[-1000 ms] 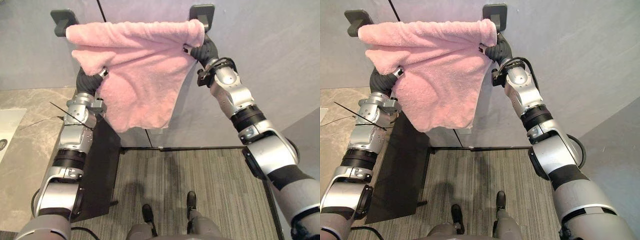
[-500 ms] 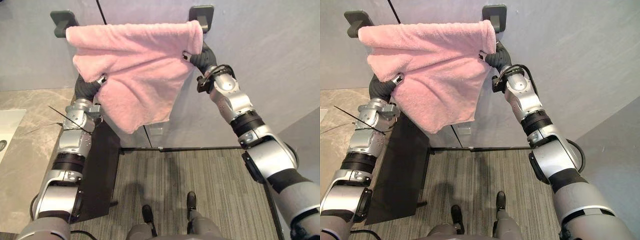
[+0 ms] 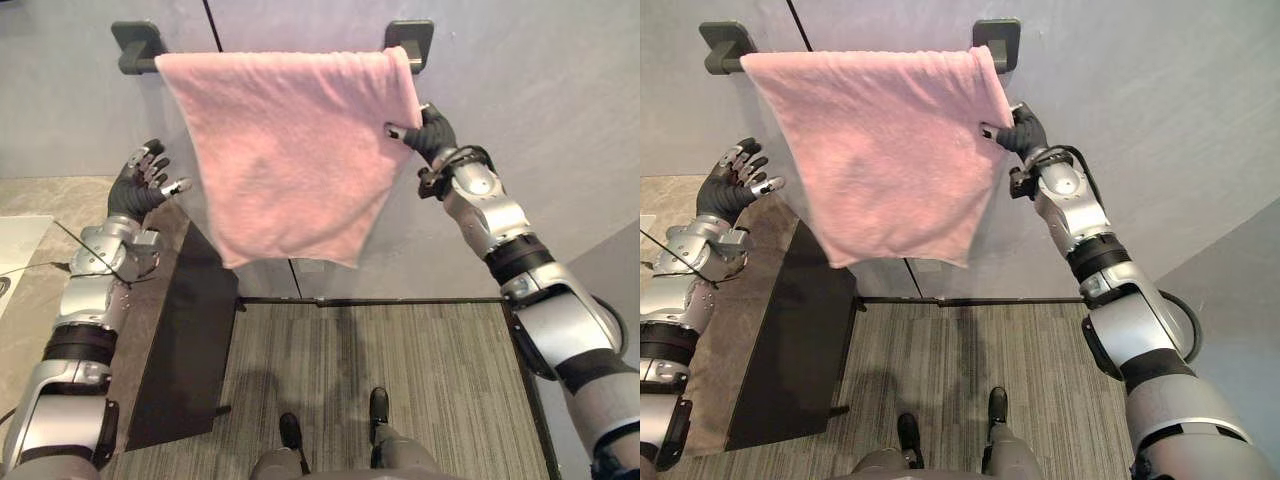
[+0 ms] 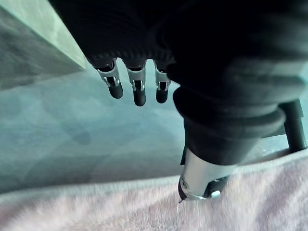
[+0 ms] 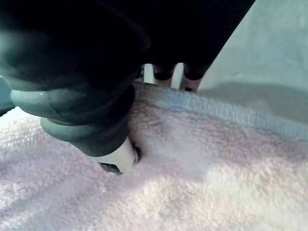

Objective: Organize washtable

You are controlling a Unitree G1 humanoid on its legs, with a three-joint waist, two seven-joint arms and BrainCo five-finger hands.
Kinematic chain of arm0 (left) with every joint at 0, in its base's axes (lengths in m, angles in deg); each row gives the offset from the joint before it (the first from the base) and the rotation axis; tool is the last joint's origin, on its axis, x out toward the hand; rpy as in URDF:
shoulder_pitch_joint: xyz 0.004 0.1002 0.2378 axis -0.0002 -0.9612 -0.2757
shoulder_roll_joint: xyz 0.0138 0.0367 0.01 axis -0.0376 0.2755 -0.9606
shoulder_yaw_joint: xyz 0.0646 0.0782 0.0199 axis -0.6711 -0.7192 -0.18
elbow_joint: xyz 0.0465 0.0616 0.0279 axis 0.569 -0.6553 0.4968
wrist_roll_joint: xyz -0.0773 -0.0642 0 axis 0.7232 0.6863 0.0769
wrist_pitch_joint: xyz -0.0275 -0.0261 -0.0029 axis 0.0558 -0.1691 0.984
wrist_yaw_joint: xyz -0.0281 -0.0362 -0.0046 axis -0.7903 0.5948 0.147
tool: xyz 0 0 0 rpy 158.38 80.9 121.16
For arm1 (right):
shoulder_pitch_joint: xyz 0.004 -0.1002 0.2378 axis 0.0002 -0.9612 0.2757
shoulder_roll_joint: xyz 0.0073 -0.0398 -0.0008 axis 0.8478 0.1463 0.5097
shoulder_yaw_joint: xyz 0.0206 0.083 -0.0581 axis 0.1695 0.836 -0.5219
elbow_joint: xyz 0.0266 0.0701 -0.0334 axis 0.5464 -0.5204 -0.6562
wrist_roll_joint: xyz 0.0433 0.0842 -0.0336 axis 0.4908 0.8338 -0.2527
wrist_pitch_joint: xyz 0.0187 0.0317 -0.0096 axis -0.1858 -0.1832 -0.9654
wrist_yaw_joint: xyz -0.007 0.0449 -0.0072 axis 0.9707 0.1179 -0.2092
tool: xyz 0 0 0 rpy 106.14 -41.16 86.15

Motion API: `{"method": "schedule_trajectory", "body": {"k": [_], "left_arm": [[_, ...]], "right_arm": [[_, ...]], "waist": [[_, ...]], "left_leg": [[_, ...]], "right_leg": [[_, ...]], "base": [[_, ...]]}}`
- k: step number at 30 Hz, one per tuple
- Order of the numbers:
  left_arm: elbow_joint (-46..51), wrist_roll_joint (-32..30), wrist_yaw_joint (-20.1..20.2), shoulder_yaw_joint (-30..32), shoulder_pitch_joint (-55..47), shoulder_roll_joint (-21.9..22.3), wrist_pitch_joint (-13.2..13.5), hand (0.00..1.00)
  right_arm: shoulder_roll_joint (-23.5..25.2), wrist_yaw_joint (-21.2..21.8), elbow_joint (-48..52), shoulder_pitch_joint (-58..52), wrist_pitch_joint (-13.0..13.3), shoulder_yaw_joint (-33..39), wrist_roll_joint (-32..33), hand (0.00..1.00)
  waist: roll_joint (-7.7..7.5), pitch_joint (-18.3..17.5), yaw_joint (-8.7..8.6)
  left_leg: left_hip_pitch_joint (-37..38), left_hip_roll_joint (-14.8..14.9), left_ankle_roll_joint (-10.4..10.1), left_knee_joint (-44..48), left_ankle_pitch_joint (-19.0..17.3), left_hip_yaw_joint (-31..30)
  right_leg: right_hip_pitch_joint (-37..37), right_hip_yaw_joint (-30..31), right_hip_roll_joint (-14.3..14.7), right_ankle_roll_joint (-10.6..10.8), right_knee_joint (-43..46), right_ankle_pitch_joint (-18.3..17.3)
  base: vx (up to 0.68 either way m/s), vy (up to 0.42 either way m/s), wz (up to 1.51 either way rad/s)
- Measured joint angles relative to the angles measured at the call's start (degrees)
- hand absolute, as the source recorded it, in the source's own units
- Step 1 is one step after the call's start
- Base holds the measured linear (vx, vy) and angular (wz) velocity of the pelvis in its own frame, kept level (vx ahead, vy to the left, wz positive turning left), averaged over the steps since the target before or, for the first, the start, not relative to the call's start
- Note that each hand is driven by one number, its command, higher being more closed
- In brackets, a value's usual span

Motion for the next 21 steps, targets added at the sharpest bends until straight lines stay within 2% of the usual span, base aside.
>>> {"method": "schedule_trajectory", "body": {"k": [7,17,21], "left_arm": [[-1.25,-0.11,-0.02,2.84,-2.66,-0.44,-0.46,0.00],[-2.34,-0.39,-0.19,5.92,-3.60,-0.51,-0.65,0.00],[-2.24,-1.13,-0.79,8.02,-3.59,-1.57,-0.61,0.00]], "right_arm": [[-6.62,2.01,5.55,-7.25,-0.11,0.61,2.35,0.00],[-10.39,2.36,10.53,-13.26,-0.14,3.52,3.93,0.00],[-10.55,2.02,12.52,-15.64,-0.07,8.10,4.42,0.00]], "waist": [[-0.02,-0.20,-0.19],[0.09,-0.95,-0.24],[0.08,-1.52,-0.28]], "left_leg": [[0.72,0.03,0.00,-0.01,-0.02,0.67],[1.64,0.03,-0.11,-0.02,-0.10,1.44],[1.65,-0.01,-0.28,-0.03,-0.22,1.43]], "right_leg": [[0.35,0.60,0.13,0.00,-0.01,-0.01],[0.82,1.01,0.23,0.26,-0.03,-0.32],[0.83,1.00,0.19,0.28,-0.03,-0.40]], "base": [[0.00,0.002,-0.04],[0.00,0.014,-0.04],[0.01,0.025,0.00]]}}
